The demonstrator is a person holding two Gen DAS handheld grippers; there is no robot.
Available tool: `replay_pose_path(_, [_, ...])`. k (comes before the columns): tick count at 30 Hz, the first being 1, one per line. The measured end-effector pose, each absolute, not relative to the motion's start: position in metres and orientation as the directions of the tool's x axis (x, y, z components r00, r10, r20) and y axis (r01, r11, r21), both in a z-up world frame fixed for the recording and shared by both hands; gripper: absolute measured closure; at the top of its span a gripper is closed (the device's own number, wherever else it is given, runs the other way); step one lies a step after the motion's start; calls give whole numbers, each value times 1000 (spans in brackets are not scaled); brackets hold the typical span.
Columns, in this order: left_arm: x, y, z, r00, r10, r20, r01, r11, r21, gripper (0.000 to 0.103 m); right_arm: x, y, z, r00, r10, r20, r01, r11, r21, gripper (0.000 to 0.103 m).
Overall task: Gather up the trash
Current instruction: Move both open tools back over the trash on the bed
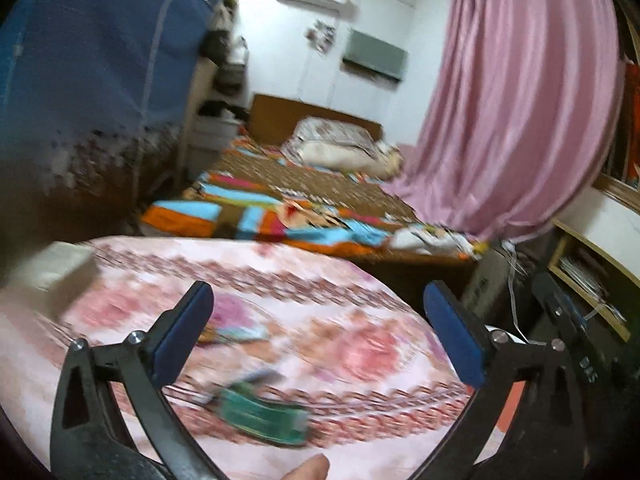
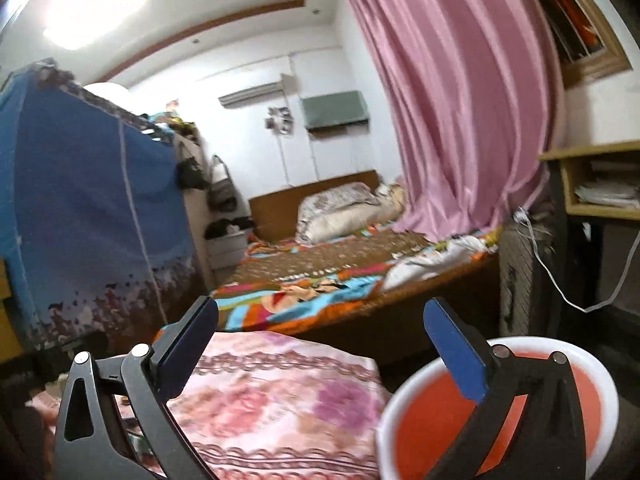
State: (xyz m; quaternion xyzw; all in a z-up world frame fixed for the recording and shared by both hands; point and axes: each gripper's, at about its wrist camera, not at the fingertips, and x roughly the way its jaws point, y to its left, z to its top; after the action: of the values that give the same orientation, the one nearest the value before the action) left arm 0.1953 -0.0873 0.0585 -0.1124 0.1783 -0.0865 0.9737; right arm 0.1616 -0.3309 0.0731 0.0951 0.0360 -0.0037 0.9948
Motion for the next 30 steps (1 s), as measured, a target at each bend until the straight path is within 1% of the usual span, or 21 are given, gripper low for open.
replay_pose_path(4, [191,-57,59,948,-137,-287,70,970,-234,11,162,-307,74,998,44,-35,-38,986,163,0])
replay_pose_path(8, [182,-33,57,975,-61,-213,22,983,-181,11,159,-290,76,996,83,12,-84,989,121,0])
replay_pose_path(13, [171,-16,54,992,-7,-130,-9,992,-128,11,155,-271,78,991,122,61,-127,988,86,0])
replay_pose_path(17, [170,-7,52,996,11,-92,-20,995,-97,11,156,-259,76,986,147,76,-151,987,61,0])
replay_pose_path(21, [172,2,52,996,27,-88,-34,996,-78,11,158,-245,74,984,165,70,-167,986,24,0])
replay_pose_path(23, [176,7,50,994,29,-104,-37,996,-79,11,160,-239,74,983,176,61,-176,984,5,0])
replay_pose_path(25, [182,10,49,991,23,-132,-34,996,-83,11,163,-235,72,982,182,48,-181,983,-10,0])
replay_pose_path(28, [195,16,44,979,13,-202,-31,995,-90,11,165,-231,71,982,184,32,-183,983,-23,0])
replay_pose_path(30, [202,22,40,970,-3,-242,-26,993,-117,11,166,-229,70,983,181,25,-180,983,-30,0])
